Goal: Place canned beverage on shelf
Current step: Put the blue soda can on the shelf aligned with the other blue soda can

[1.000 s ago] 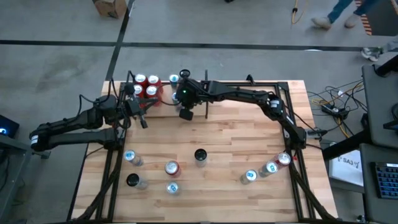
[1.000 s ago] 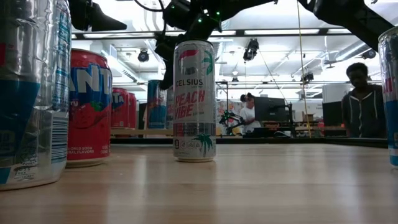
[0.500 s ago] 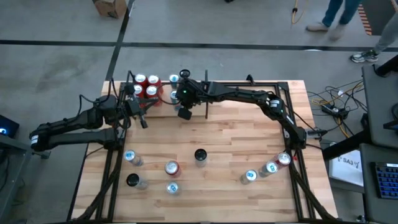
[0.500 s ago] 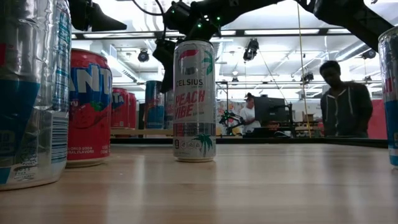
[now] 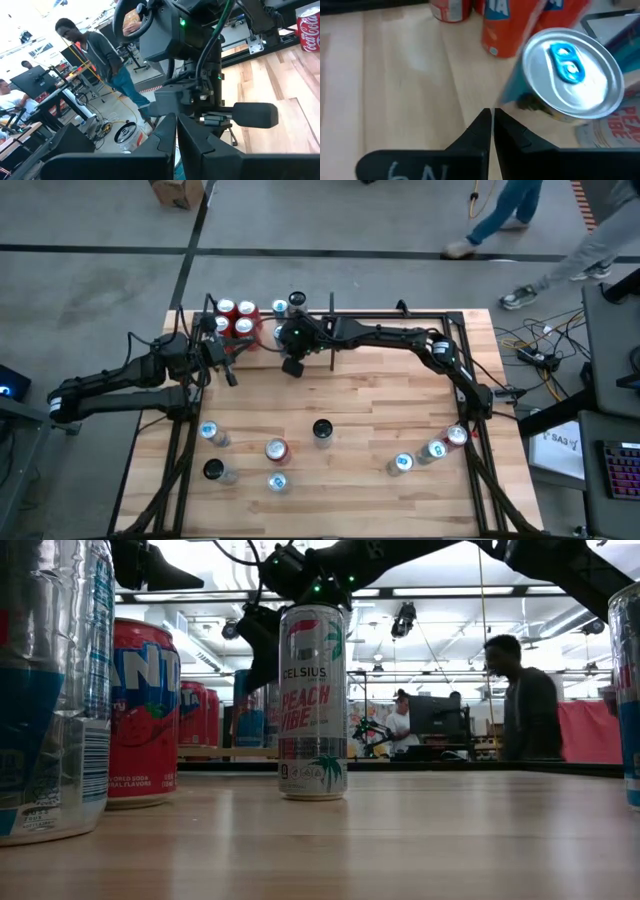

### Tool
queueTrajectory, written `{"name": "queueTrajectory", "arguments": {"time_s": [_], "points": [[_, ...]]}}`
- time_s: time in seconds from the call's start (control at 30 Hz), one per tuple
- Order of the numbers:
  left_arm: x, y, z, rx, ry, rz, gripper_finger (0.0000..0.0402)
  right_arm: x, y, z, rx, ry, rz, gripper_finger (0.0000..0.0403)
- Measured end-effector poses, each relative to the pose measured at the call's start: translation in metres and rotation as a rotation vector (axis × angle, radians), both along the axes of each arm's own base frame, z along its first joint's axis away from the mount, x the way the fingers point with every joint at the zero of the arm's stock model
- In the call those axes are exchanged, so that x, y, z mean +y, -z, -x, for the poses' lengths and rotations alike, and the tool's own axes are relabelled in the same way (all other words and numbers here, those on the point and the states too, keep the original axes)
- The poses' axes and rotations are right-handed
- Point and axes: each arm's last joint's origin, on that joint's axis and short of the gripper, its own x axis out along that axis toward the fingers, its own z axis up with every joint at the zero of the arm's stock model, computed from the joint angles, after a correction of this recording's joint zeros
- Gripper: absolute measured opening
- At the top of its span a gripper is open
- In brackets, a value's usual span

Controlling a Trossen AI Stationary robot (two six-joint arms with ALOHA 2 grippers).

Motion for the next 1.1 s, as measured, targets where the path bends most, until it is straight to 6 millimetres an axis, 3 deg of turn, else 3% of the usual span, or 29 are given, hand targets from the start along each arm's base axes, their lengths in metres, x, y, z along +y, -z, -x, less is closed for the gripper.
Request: {"name": "queueTrajectory", "arguments": {"time_s": [1.1], "points": [[0.000, 0.000, 0.000, 0.000, 0.000, 0.000, 0.0000, -0.021, -0.005, 0.002, -0.036, -0.038, 0.106, 0.0009]]}}
